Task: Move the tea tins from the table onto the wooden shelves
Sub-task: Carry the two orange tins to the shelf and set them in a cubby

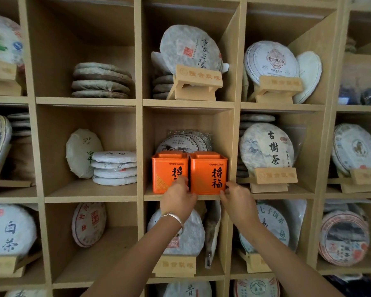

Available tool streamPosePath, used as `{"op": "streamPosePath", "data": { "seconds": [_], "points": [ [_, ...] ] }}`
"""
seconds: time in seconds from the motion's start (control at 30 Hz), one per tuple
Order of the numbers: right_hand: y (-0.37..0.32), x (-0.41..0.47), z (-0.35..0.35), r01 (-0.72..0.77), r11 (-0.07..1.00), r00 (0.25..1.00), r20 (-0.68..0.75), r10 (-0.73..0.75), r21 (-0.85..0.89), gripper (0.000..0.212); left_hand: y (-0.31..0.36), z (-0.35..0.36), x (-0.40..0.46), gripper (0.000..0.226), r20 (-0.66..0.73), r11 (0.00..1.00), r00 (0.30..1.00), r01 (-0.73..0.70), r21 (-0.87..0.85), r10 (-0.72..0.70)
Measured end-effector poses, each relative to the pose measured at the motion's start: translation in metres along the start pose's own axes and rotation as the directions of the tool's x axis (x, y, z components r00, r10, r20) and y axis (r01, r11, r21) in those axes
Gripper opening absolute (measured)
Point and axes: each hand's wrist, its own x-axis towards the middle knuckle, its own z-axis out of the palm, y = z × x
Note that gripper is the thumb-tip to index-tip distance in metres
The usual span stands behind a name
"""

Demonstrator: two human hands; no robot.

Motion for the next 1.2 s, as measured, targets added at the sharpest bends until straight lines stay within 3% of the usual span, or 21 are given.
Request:
{"op": "streamPosePath", "data": {
  "seconds": [0.17,0.3,0.43,0.67,1.2],
  "points": [
    [-0.030,-0.009,0.005,0.138,0.987,0.990,-0.040,-0.135,0.081,0.017,-0.019,-0.039,0.012,0.043,-0.202,0.995,0.975,-0.095,0.009,0.095],
    [-0.064,-0.008,0.021,0.166,0.970,0.985,0.017,-0.172,0.179,0.015,-0.028,-0.061,0.023,0.051,-0.256,0.986,0.952,-0.161,0.036,0.165],
    [-0.078,-0.009,0.036,0.087,0.966,0.992,0.065,-0.105,0.242,0.011,-0.026,-0.069,0.034,0.061,-0.171,0.988,0.973,-0.145,0.058,0.153],
    [-0.084,-0.008,0.047,0.026,0.979,0.995,0.090,-0.045,0.202,0.013,-0.024,-0.063,0.034,0.071,0.020,0.999,1.000,-0.008,0.043,0.008],
    [-0.080,-0.008,0.059,-0.006,0.952,0.997,0.071,-0.017,0.305,0.007,-0.039,-0.064,0.033,0.075,0.026,0.995,0.996,-0.084,0.046,0.083]
  ]
}}
